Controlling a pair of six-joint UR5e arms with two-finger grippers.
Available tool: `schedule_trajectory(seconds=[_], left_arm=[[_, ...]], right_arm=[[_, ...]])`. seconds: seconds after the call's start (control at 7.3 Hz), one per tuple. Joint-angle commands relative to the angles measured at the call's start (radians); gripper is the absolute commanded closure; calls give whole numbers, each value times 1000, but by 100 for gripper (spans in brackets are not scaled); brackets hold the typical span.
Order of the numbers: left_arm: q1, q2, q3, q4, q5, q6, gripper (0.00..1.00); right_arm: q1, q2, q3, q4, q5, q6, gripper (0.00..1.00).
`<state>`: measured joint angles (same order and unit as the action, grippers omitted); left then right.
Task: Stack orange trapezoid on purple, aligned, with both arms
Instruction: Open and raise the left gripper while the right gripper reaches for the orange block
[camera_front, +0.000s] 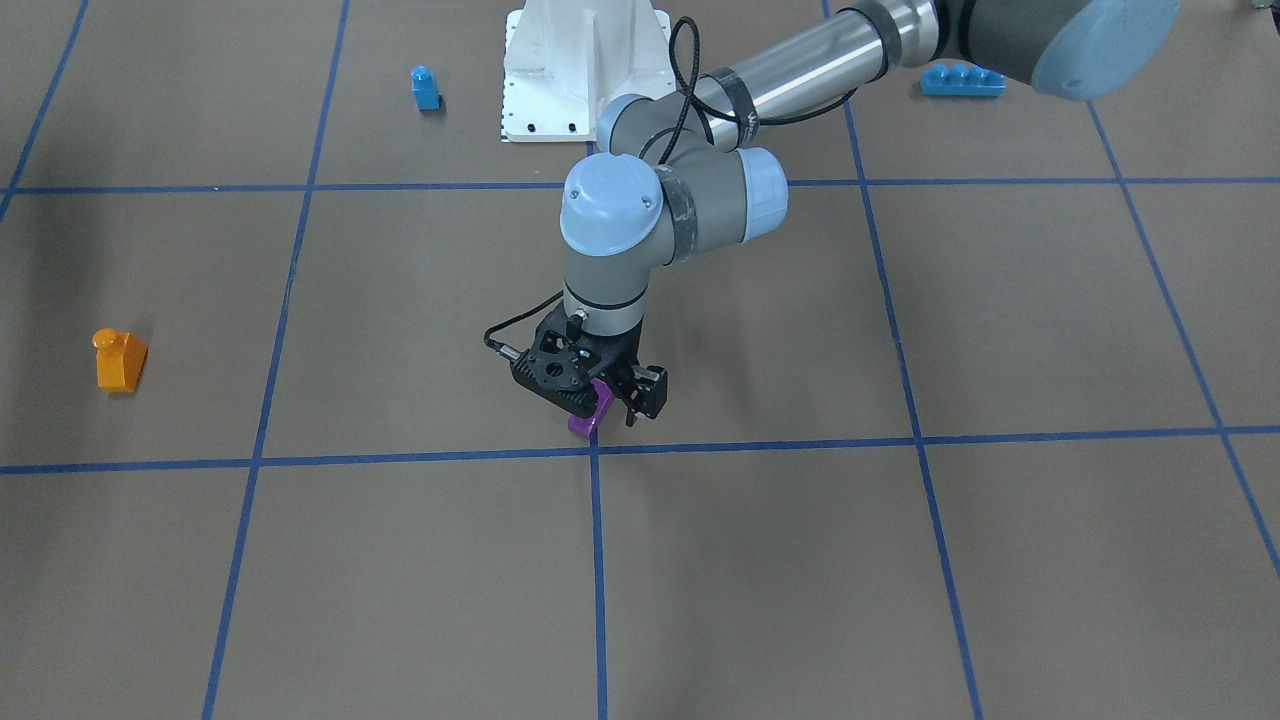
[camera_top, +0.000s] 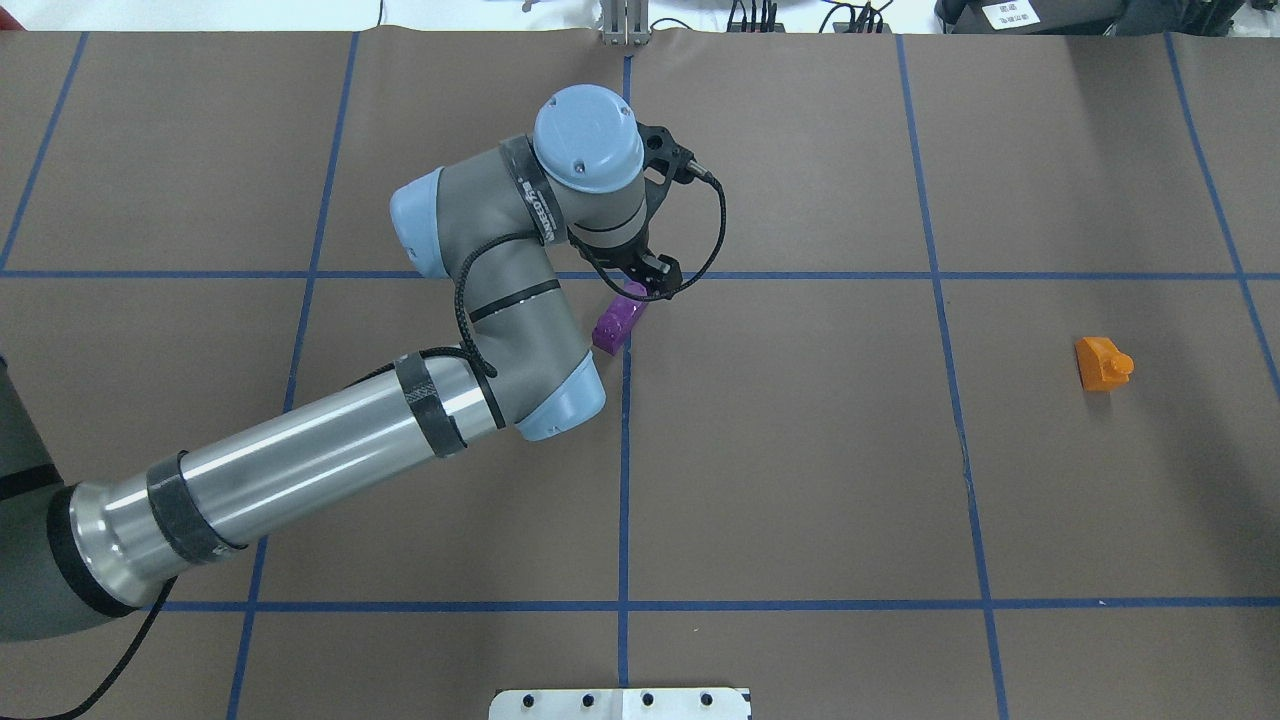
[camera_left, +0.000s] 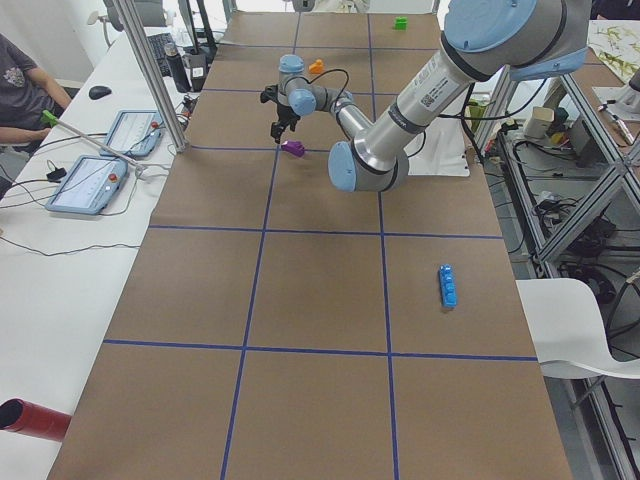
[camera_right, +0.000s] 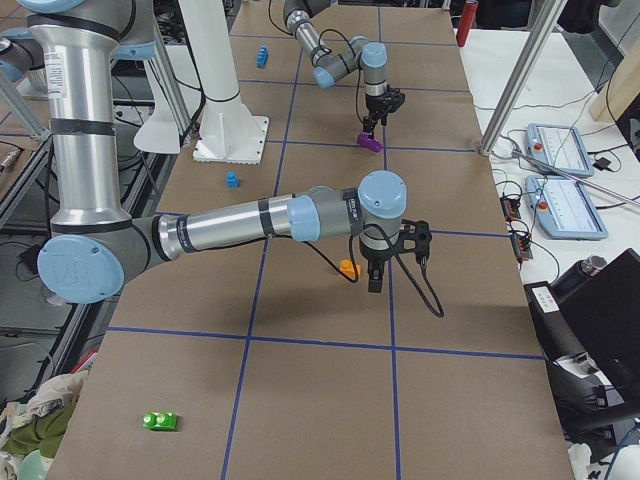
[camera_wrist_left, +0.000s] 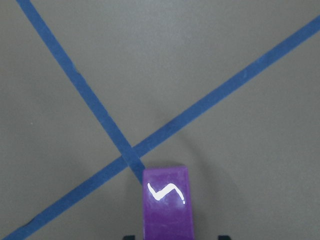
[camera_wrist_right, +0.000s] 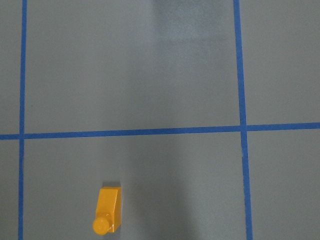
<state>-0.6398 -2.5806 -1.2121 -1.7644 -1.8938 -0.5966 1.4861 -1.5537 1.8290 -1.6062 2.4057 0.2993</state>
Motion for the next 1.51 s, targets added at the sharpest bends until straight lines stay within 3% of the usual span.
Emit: schedule_trajectory(seconds=[0.0, 0.14, 0.27, 0.55, 1.37], left_arm=[[-66, -1, -163, 223, -74, -22, 0], [-78, -1, -226, 290, -74, -22, 0], [-86, 5, -243, 299, -74, -22, 0], [-90, 7, -245, 301, -74, -23, 0], [-92, 28, -265, 301, -74, -23, 0]], right_arm=[[-154, -35, 119, 67, -97, 236, 0], [-238, -131, 115, 262, -135, 344, 0], [-319, -147, 83, 413, -181, 489, 0], [-461, -135, 18, 468, -271, 538, 0], [-535, -42, -174, 542, -273, 535, 0]])
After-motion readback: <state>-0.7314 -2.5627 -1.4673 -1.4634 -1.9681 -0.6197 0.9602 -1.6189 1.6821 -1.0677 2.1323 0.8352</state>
